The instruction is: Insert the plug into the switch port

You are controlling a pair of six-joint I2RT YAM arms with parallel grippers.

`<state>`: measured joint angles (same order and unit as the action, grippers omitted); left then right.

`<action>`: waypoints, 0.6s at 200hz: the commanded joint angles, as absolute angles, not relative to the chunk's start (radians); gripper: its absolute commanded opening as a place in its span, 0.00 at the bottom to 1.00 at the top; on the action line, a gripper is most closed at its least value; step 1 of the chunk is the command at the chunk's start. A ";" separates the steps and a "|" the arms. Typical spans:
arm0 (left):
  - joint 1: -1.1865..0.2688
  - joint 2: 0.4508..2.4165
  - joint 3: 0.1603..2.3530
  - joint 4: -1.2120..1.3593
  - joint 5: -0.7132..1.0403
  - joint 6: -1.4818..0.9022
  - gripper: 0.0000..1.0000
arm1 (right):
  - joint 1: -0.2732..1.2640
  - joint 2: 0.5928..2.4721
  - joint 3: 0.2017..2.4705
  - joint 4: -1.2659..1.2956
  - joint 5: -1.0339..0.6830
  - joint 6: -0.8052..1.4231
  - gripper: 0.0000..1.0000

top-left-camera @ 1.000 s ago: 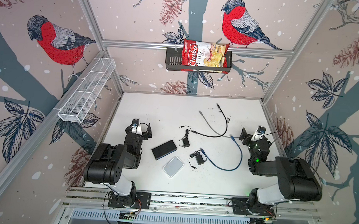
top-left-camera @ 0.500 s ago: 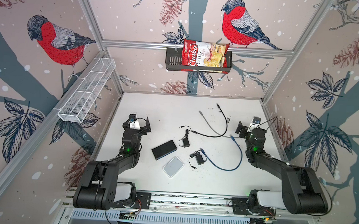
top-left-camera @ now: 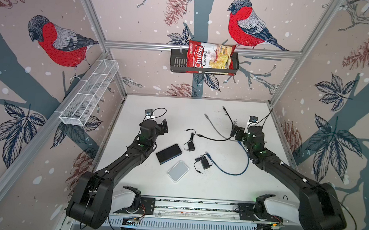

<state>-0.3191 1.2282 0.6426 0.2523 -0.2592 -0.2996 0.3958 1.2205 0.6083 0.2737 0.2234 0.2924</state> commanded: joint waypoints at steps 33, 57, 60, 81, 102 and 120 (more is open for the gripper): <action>-0.474 1.304 0.750 -0.079 -0.275 -0.426 0.98 | 0.548 1.192 0.622 0.094 0.089 0.299 0.99; -0.545 1.321 0.771 -0.128 -0.294 -0.438 0.98 | 0.632 1.182 0.593 0.081 0.084 0.298 0.99; -0.552 1.321 0.770 -0.129 -0.290 -0.440 0.98 | 0.641 1.183 0.589 0.081 0.086 0.299 0.99; -0.575 1.327 0.752 -0.088 -0.243 -0.457 0.98 | 0.711 1.209 0.572 0.080 0.095 0.307 1.00; -0.589 1.335 0.738 -0.026 -0.209 -0.469 0.98 | 0.788 1.249 0.577 0.070 0.140 0.319 0.94; -0.599 1.346 0.742 0.006 -0.197 -0.471 0.98 | 0.838 1.321 0.593 0.059 0.151 0.329 0.92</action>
